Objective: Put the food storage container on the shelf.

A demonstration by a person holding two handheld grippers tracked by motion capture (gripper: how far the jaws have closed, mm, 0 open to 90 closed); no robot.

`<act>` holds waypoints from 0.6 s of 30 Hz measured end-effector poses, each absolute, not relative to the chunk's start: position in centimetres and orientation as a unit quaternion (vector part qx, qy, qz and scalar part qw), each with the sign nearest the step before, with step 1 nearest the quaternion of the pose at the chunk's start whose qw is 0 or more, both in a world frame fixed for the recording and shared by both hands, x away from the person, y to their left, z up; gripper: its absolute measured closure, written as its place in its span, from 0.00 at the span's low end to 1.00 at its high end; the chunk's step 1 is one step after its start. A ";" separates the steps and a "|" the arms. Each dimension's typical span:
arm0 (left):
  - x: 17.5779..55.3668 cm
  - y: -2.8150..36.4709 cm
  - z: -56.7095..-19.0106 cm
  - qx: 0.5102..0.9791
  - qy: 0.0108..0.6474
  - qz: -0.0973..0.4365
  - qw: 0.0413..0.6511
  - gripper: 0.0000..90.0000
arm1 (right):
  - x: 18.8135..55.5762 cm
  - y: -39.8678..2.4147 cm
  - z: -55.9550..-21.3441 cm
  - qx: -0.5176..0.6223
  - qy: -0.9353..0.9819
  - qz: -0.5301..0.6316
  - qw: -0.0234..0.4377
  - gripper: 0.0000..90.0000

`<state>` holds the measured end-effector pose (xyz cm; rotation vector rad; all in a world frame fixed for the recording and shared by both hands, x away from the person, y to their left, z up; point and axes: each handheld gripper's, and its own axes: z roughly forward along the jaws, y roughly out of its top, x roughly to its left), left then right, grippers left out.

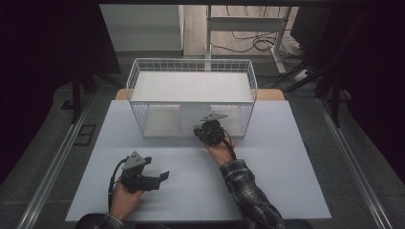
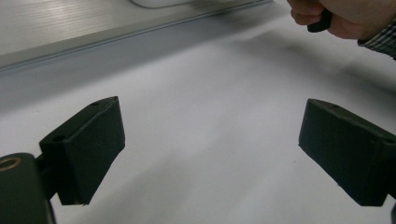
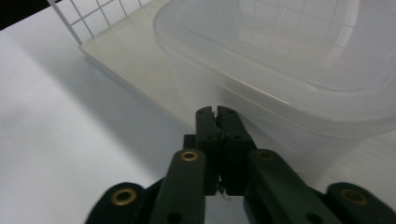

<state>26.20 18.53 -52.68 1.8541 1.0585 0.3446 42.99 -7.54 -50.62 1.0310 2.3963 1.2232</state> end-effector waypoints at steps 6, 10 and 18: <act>26.4 18.8 -52.7 0.759 0.435 0.136 0.466 0.06 | 42.2 -7.5 -50.3 0.340 0.831 0.418 0.138 0.65; 26.4 18.9 -52.7 0.758 0.436 0.131 0.467 0.06 | 41.9 -7.6 -50.2 0.336 0.836 0.413 0.131 0.54; 26.4 19.3 -52.5 0.757 0.442 0.124 0.464 0.06 | 39.9 -9.1 -49.3 0.326 0.839 0.419 0.113 0.32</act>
